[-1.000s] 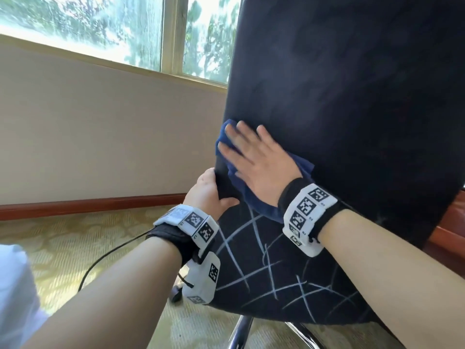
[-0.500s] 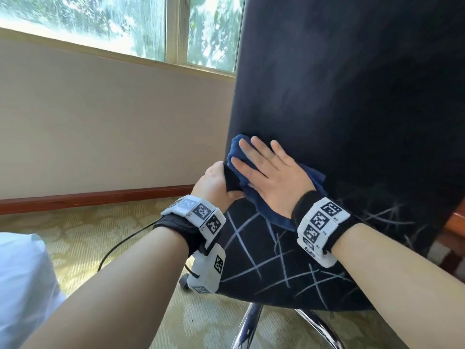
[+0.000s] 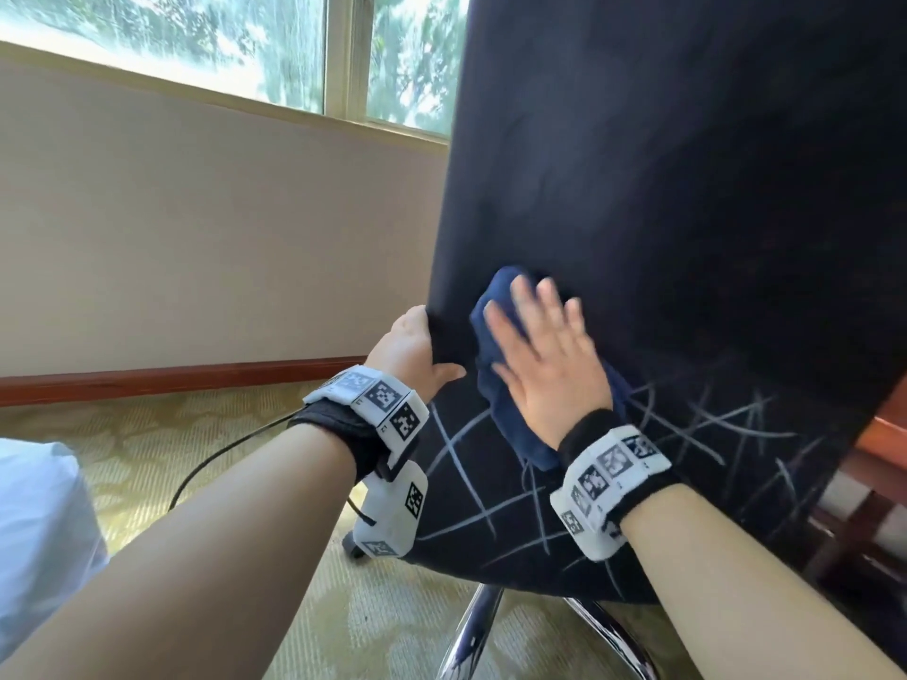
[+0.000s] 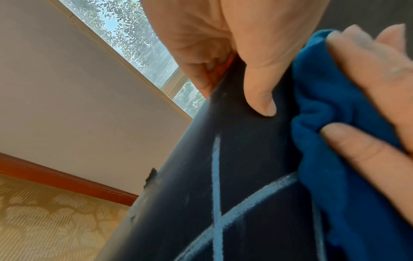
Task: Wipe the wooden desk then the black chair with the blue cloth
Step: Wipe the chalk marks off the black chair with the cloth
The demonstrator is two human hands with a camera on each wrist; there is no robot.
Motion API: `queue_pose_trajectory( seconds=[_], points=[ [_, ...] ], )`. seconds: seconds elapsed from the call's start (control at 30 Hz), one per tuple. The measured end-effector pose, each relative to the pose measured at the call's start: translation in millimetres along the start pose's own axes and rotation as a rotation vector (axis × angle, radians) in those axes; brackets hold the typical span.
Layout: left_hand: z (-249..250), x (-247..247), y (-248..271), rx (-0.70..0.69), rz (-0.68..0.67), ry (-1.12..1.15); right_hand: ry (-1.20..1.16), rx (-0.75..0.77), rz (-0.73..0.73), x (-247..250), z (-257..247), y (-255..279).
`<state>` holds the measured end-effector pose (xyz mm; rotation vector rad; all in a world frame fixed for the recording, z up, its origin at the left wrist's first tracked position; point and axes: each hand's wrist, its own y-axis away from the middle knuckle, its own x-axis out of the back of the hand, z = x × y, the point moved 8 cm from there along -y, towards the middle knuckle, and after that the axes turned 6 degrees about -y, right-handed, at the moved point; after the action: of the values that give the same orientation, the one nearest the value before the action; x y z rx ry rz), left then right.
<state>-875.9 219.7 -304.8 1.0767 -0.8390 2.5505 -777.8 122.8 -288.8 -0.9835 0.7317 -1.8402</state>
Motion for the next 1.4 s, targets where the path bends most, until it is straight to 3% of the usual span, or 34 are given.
queue_pose_trajectory(
  seconds=[0.07, 0.1, 0.23, 0.3, 0.4, 0.47, 0.5, 0.6, 0.67, 0.73, 0.8, 0.9, 0.97, 1.03, 1.13, 1.2, 1.33, 1.4],
  points=[
    [-1, 0, -2, -0.002, -0.001, -0.001, 0.044, 0.123, -0.068, -8, -7, 11],
    [0, 1, -2, 0.002, 0.000, -0.003, 0.062, 0.111, -0.053, -4, 2, 10],
    [1, 1, -6, 0.025, -0.003, -0.034, 0.101, -0.283, 0.119, 27, 71, 2],
    [1, 2, -6, 0.029, -0.023, -0.039, 0.063, -0.374, 0.156, 31, 76, 8],
    [9, 14, -2, -0.030, 0.037, -0.056, 0.003, -0.149, 0.074, 10, 34, 21],
    [27, 24, 5, -0.147, 0.117, -0.232, 0.013, 0.021, -0.003, -1, 17, 29],
    [41, 26, 8, -0.242, 0.157, -0.352, 0.042, 0.032, -0.002, 1, 23, 29],
    [80, 12, 13, -0.522, 0.170, -0.605, 0.087, -0.222, 0.111, 21, 66, 28],
    [89, -6, 8, -0.560, 0.112, -0.696, 0.060, -0.427, 0.174, 32, 94, 37],
    [92, -18, 2, -0.558, 0.142, -0.719, 0.049, -0.481, 0.189, 33, 100, 47],
    [94, -24, 1, -0.569, 0.231, -0.717, 0.051, -0.322, 0.139, 22, 82, 56],
    [94, -28, -1, -0.558, 0.345, -0.696, 0.036, 0.047, 0.005, 7, 56, 70],
    [96, -30, -3, -0.573, 0.371, -0.702, 0.064, 0.077, 0.011, 12, 68, 72],
    [98, -31, -2, -0.581, 0.378, -0.705, 0.087, -0.117, 0.082, 25, 99, 72],
    [99, -35, -1, -0.570, 0.377, -0.693, -0.016, -0.568, 0.195, 40, 144, 89],
    [102, -37, 1, -0.576, 0.387, -0.692, -0.075, -0.681, 0.216, 36, 141, 102],
    [102, -36, 3, -0.561, 0.396, -0.693, -0.086, -0.392, 0.078, 10, 85, 112],
    [99, -35, 1, -0.564, 0.407, -0.684, -0.061, -0.229, 0.040, 9, 83, 110]
  ],
)
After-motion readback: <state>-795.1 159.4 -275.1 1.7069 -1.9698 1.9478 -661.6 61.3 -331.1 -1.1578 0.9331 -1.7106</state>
